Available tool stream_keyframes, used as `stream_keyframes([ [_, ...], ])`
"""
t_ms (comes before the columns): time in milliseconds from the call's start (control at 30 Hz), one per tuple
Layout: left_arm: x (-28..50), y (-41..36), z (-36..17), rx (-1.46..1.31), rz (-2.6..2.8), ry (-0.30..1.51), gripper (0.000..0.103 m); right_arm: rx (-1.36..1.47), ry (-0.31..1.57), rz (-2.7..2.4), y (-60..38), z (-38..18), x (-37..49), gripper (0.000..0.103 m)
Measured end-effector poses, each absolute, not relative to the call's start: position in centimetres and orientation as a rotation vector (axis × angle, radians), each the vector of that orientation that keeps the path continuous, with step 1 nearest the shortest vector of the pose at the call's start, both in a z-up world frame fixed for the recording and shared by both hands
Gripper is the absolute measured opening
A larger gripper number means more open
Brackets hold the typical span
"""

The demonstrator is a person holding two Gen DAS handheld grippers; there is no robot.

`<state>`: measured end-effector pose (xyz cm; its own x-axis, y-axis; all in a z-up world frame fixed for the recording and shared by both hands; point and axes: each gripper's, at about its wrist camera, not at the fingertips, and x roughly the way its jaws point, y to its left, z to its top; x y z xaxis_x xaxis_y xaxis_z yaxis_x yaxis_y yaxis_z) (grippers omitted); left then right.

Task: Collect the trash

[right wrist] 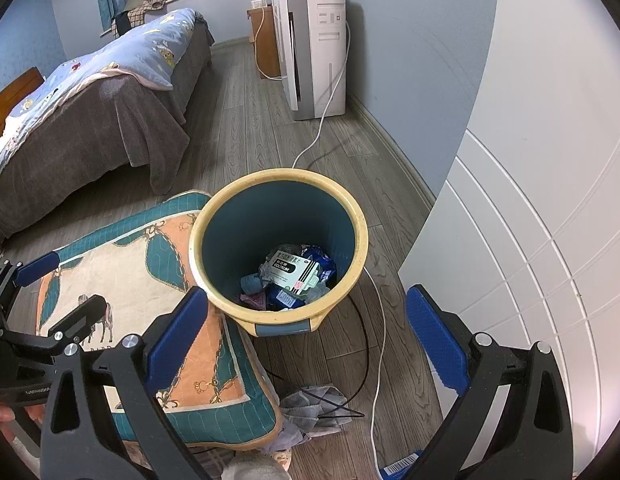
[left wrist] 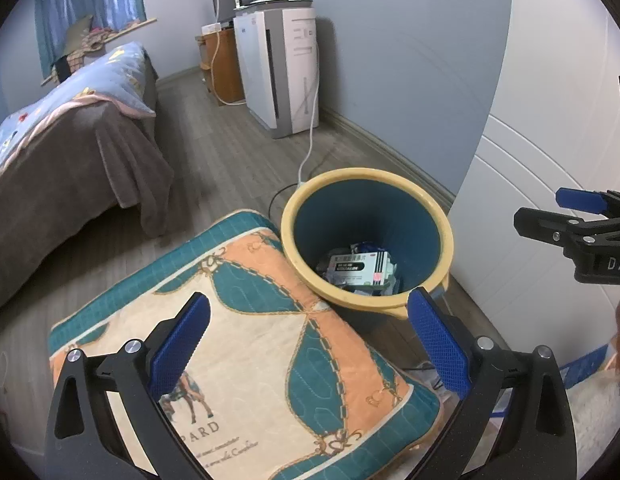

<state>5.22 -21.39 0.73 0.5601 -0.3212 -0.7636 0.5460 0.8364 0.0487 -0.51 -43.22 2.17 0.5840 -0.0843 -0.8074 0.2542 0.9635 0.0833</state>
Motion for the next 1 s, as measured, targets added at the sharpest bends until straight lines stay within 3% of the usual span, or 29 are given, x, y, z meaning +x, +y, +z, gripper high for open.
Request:
stream_keyframes([
  [1000, 4.79, -21.63, 0.59, 0.351, -0.551, 0.822, 0.098, 0.201, 0.938, -0.200, -43.66, 2.13, -0.46, 0.097],
])
